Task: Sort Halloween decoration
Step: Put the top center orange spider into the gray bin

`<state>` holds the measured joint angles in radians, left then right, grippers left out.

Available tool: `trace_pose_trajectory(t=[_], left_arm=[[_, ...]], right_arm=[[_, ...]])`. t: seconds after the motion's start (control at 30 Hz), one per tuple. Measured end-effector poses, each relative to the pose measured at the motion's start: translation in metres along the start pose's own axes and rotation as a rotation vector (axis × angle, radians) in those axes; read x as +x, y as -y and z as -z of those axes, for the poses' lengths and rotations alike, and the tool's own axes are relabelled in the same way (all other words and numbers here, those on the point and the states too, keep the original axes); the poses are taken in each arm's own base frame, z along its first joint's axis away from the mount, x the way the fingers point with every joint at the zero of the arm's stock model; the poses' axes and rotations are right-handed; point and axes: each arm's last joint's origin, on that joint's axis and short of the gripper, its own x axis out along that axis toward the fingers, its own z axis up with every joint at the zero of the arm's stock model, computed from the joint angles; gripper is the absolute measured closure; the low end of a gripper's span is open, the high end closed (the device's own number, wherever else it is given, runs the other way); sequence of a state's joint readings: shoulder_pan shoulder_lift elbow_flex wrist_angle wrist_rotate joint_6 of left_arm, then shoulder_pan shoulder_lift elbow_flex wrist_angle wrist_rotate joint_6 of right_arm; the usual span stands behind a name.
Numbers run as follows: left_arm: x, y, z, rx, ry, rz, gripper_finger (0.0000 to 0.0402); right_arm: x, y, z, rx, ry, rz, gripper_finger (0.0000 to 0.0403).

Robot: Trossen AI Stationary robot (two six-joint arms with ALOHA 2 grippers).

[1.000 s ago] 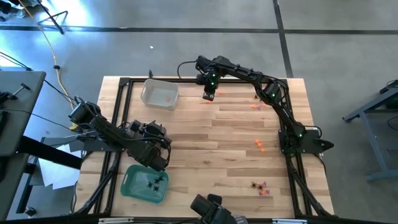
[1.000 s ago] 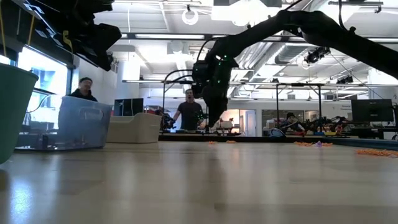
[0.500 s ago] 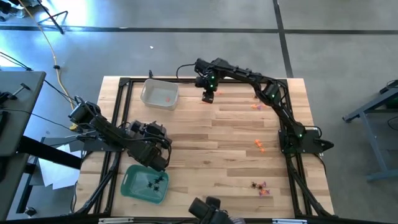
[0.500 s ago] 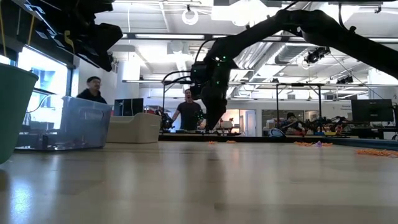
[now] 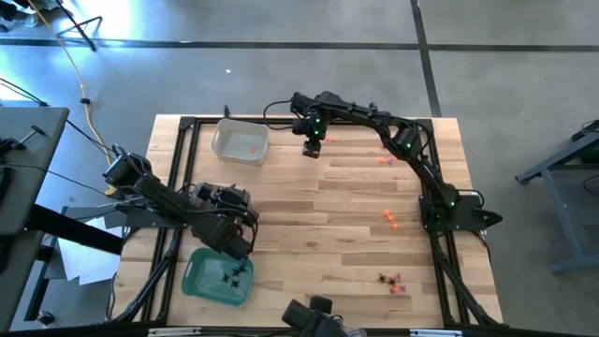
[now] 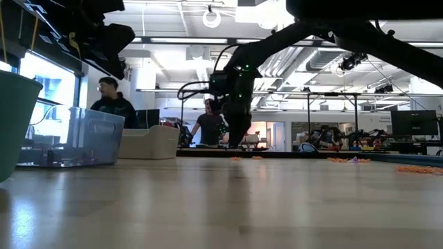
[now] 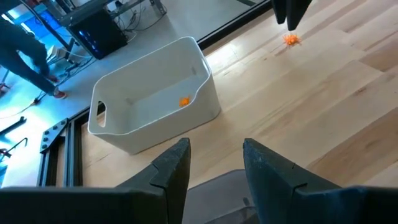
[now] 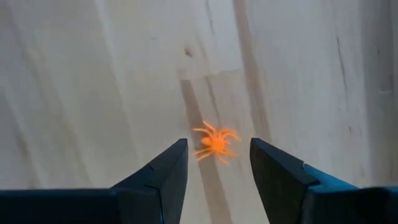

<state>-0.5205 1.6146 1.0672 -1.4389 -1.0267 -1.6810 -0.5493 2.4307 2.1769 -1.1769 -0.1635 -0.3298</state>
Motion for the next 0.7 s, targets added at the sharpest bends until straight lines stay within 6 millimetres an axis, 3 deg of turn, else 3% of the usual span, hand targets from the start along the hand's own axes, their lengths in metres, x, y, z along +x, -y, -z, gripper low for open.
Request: trace_pose_trajectory(t=[0.7], left_arm=[[0.000,0.000,0.000,0.006,-0.003,0.001,0.0266]], right_arm=[[0.032,0.008,0.004,0.038,-0.072,-0.038,0.0244]])
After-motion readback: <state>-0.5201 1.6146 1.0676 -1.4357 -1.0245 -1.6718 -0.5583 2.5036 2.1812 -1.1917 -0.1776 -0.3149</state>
